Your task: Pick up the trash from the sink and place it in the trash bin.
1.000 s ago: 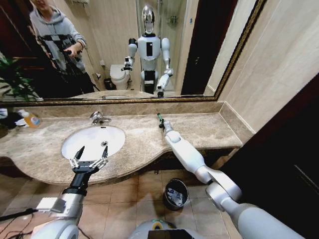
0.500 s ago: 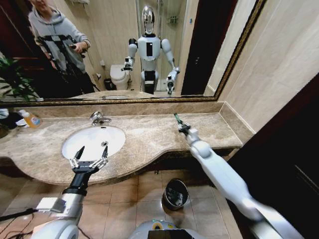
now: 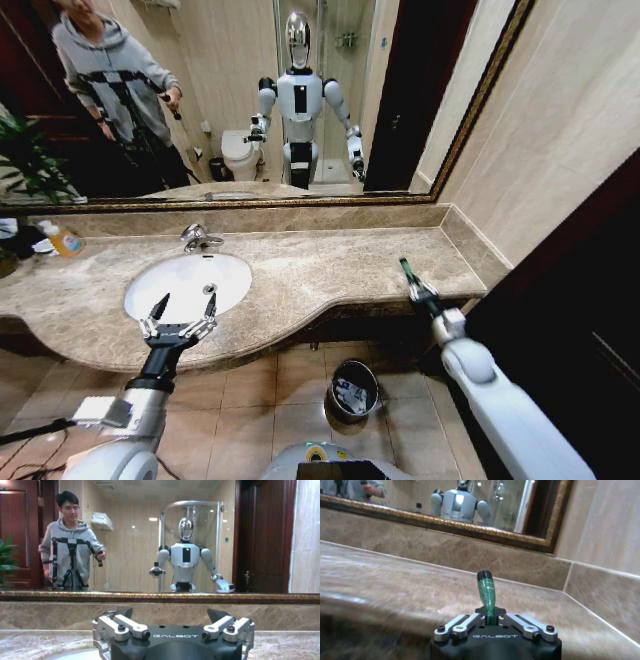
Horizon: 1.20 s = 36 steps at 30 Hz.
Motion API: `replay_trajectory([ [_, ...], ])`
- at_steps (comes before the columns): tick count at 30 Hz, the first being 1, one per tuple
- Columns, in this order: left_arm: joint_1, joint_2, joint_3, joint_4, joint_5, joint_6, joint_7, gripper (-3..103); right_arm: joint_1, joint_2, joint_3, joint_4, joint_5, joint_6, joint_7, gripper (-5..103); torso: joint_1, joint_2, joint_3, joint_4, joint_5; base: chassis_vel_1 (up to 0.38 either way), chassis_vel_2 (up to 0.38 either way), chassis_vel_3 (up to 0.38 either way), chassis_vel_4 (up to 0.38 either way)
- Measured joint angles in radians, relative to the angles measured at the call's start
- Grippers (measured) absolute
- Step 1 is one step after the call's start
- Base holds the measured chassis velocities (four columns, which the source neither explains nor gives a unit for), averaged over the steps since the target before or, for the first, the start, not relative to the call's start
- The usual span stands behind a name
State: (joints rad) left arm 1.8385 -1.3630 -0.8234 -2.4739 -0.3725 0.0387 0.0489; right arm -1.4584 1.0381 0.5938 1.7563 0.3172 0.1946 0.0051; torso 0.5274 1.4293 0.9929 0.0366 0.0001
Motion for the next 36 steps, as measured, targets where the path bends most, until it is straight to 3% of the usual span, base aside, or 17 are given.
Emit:
replay_trajectory([
  [3, 0.0, 0.0, 0.0, 0.0, 0.0, 0.0, 0.0, 100, -0.135, 0.041, 0.018, 0.032, -0.011, 0.07, -0.018, 9, 0.0, 0.0, 0.0, 0.0003, -0.0004, 0.0, 0.0, 0.0, 0.0],
  [12, 0.0, 0.0, 0.0, 0.0, 0.0, 0.0, 0.0, 100, -0.235, 0.124, -0.067, -0.067, -0.122, 0.125, -0.069, 8, 0.0, 0.0, 0.0, 0.0003, -0.0003, 0.0, 0.0, 0.0, 0.0],
  [14, 0.0, 0.0, 0.0, 0.0, 0.0, 0.0, 0.0, 100, -0.23, 0.137, -0.085, -0.109, -0.188, 0.089, -0.141, 8, 0.0, 0.0, 0.0, 0.0003, -0.0004, 0.0, 0.0, 0.0, 0.0],
  [15, 0.0, 0.0, 0.0, 0.0, 0.0, 0.0, 0.0, 100, -0.23, 0.137, -0.085, -0.109, -0.188, 0.089, -0.141, 8, 0.0, 0.0, 0.0, 0.0003, -0.0004, 0.0, 0.0, 0.0, 0.0],
  [19, 0.0, 0.0, 0.0, 0.0, 0.0, 0.0, 0.0, 100, -0.155, 0.152, -0.119, -0.209, -0.307, -0.007, -0.294, 8, 0.0, 0.0, 0.0, 0.0002, -0.0003, 0.0, 0.0, 0.0, 0.0],
  [23, 0.0, 0.0, 0.0, 0.0, 0.0, 0.0, 0.0, 100, -0.06, 0.168, -0.162, -0.303, -0.403, -0.084, -0.353, 8, 0.0, 0.0, 0.0, 0.0005, -0.0001, 0.0, 0.0, 0.0, 0.0],
  [25, 0.0, 0.0, 0.0, 0.0, 0.0, 0.0, 0.0, 100, 0.0, 0.175, -0.204, -0.361, -0.449, -0.135, -0.364, 8, 0.0, 0.0, 0.0, 0.0004, -0.0002, 0.0, 0.0, 0.0, 0.0],
  [29, 0.0, 0.0, 0.0, 0.0, 0.0, 0.0, 0.0, 100, 0.089, 0.182, -0.266, -0.469, -0.524, -0.169, -0.38, 8, 0.0, 0.0, 0.0, 0.0003, -0.0003, 0.0, 0.0, 0.0, 0.0],
  [34, 0.0, 0.0, 0.0, 0.0, 0.0, 0.0, 0.0, 100, 0.179, 0.205, -0.294, -0.601, -0.612, -0.148, -0.376, 8, 0.0, 0.0, 0.0, 0.0003, -0.0003, 0.0, 0.0, 0.0, 0.0],
  [36, 0.0, 0.0, 0.0, 0.0, 0.0, 0.0, 0.0, 100, 0.245, 0.234, -0.296, -0.703, -0.711, -0.117, -0.368, 8, 0.0, 0.0, 0.0, 0.0003, -0.0003, 0.0, 0.0, 0.0, 0.0],
])
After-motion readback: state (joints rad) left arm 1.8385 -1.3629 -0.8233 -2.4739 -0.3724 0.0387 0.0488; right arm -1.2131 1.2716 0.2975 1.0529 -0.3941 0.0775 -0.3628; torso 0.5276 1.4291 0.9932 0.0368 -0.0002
